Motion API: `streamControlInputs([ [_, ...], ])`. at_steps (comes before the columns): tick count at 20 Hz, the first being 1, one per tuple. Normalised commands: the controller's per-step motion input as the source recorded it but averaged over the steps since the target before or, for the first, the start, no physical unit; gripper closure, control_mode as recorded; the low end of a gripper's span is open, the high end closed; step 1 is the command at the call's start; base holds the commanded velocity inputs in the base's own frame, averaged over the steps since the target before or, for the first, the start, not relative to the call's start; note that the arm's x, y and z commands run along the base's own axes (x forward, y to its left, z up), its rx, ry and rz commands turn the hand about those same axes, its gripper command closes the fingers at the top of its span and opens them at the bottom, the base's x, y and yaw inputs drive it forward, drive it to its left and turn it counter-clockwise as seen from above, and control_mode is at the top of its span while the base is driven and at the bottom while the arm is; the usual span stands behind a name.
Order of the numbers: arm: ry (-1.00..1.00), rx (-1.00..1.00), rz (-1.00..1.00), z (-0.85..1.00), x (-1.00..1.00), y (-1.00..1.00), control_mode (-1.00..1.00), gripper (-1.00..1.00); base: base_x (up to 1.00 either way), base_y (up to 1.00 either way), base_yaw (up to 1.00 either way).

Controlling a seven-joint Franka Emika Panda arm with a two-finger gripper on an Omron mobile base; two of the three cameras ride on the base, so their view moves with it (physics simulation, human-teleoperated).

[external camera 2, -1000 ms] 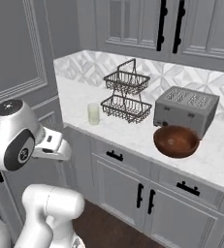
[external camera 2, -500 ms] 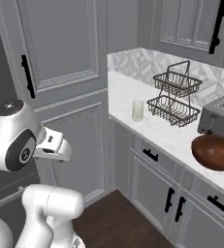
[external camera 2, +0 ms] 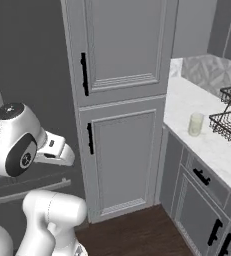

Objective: Grab a lemon wedge from the fridge and one ice cube from the ice bowl, and put them in the glass of lemonade.

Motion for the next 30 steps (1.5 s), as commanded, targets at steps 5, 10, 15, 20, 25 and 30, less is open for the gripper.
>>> streamControlInputs([
  [5, 0.0, 0.0, 0.0, 0.0, 0.0, 0.0, 1.0, -1.0, -0.06, 0.36, 0.5],
  [10, 0.0, 0.0, 0.0, 0.0, 0.0, 0.0, 1.0, -1.0, 0.0, 0.37, 0.5],
  [15, 0.0, 0.0, 0.0, 0.0, 0.0, 0.0, 1.0, -1.0, -0.04, 0.25, 0.49],
  [20, 0.0, 0.0, 0.0, 0.0, 0.0, 0.0, 1.0, -1.0, -0.05, 0.24, 0.45],
  [25, 0.0, 0.0, 0.0, 0.0, 0.0, 0.0, 1.0, -1.0, -0.02, 0.04, 0.17],
  [30, 0.0, 0.0, 0.0, 0.0, 0.0, 0.0, 1.0, -1.0, 0.04, 0.04, -0.03],
])
